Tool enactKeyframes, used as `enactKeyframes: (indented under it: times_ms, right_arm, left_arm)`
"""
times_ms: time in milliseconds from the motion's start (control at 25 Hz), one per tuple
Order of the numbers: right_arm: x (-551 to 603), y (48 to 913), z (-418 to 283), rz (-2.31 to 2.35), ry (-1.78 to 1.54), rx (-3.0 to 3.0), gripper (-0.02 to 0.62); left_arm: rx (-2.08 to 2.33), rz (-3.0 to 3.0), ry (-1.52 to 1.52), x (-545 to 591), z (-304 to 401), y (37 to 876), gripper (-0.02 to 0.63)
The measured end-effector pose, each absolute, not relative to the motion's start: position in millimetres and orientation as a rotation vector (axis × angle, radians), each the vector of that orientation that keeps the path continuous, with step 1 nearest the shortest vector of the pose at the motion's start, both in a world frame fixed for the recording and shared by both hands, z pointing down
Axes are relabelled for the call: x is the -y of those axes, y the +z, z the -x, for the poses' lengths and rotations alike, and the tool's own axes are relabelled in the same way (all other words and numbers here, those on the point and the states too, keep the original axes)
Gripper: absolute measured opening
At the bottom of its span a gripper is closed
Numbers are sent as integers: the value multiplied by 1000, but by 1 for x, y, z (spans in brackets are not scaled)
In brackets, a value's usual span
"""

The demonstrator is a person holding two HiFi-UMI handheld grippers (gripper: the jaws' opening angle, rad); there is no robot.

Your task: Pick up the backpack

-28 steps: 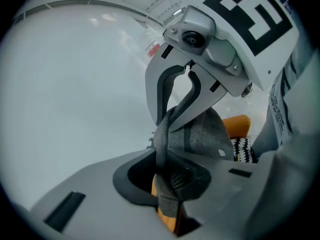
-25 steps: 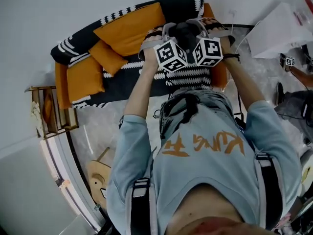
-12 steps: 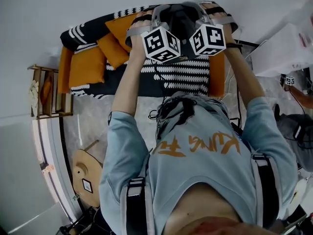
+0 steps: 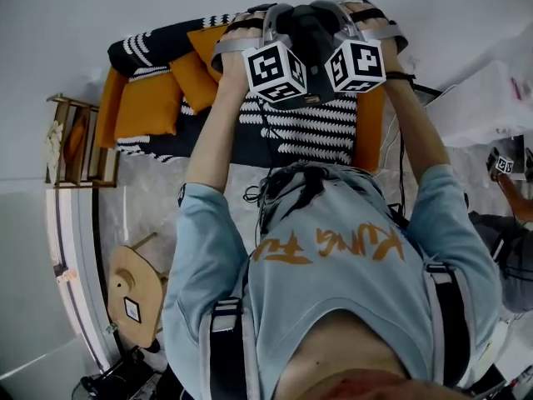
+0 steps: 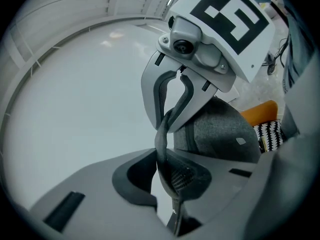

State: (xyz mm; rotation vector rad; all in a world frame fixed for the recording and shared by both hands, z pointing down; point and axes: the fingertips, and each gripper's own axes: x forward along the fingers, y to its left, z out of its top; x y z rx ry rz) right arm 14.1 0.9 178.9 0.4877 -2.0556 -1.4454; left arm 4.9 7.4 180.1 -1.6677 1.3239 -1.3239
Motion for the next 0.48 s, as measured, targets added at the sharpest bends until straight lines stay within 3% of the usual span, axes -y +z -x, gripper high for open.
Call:
enactKeyframes:
  times_ms: [480]
  right_arm:
    - [-2, 198, -2, -445, -1426, 2027, 51]
  left_arm:
    - [-1286, 1698, -1362, -8, 8, 198, 51]
